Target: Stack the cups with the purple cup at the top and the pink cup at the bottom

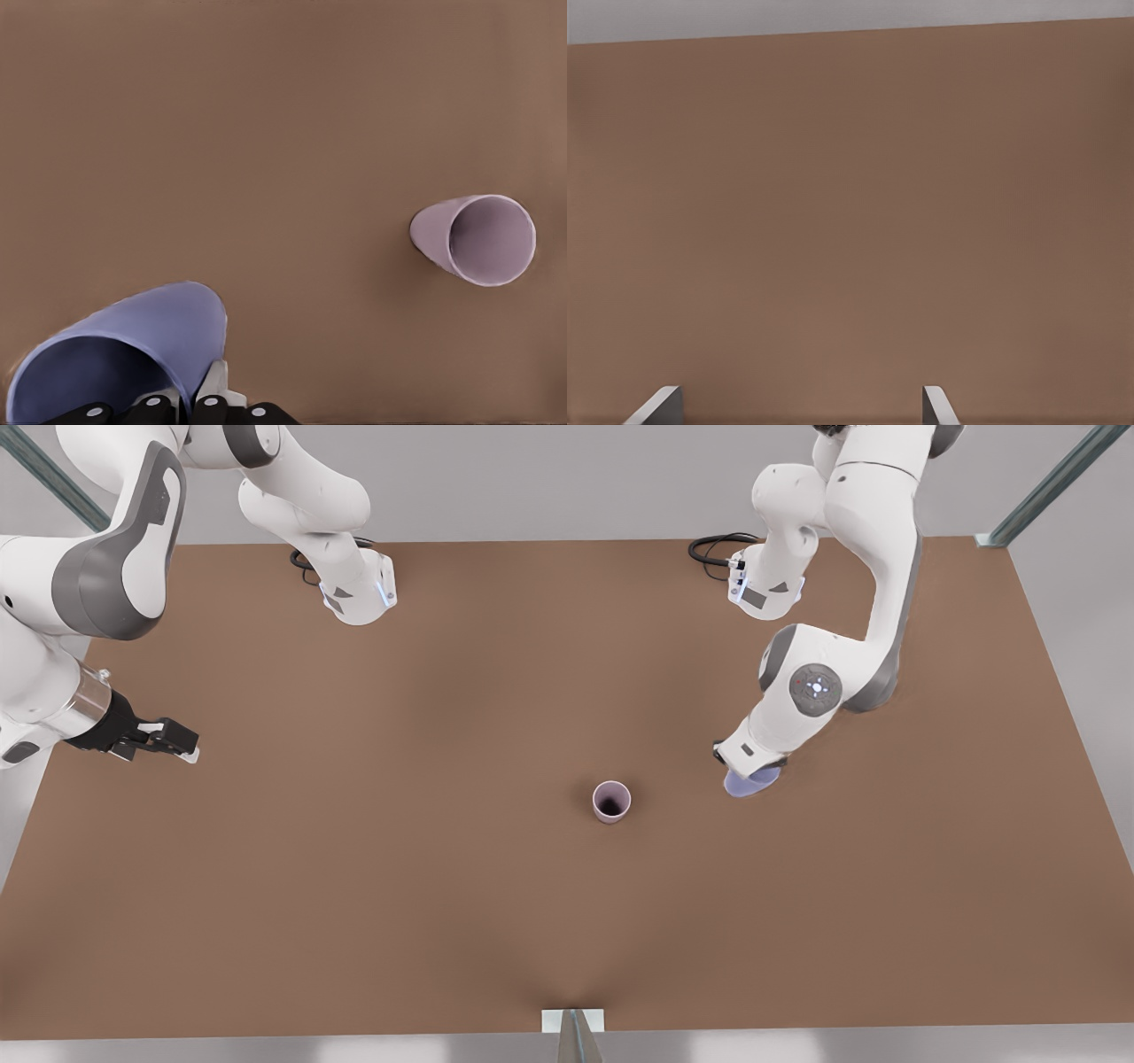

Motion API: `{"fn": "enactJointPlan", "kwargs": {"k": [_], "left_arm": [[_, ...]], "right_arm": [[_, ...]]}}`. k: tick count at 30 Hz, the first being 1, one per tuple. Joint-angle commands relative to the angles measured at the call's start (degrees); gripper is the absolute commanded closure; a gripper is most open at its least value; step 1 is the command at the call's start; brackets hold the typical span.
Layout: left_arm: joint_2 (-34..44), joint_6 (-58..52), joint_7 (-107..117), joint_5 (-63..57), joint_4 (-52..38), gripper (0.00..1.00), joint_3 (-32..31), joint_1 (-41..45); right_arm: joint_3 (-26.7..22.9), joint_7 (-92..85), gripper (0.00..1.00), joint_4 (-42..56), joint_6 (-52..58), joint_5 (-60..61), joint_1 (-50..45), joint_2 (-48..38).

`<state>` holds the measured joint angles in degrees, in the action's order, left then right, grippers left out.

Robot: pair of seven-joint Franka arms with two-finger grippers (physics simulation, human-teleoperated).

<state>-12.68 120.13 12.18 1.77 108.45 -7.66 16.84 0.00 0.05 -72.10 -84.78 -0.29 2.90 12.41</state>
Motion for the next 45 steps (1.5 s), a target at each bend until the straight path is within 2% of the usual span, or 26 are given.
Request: {"fn": "enactJointPlan", "kwargs": {"k": [1,3,7,23,45], "left_arm": [[-4.1,-6.4,24.8,1.5,-6.3,0.79,-0.6,3.1],[-9.0,-6.4,31.8,1.6,-14.7,0.79,-0.6,7.4],[-15.6,-6.0,39.6,1.5,-24.2,0.79,-0.6,12.3],[-20.3,-1.9,42.0,0.9,-26.5,0.79,-0.6,13.9],[-21.4,-0.2,41.7,-0.9,-26.5,0.79,-0.1,13.9]], "right_arm": [[0.0,-0.1,0.0,0.0,0.1,0.0,0.0,0.0],[0.0,-0.2,0.0,0.0,0.0,0.1,0.0,0.0],[0.0,-0.3,0.0,0.0,-0.1,0.2,0.0,0.2],[-0.4,-0.2,0.0,1.5,0.2,-1.8,0.0,-0.1],[-0.1,-0.2,0.0,1.5,0.1,-1.6,0.0,0.4]]}}
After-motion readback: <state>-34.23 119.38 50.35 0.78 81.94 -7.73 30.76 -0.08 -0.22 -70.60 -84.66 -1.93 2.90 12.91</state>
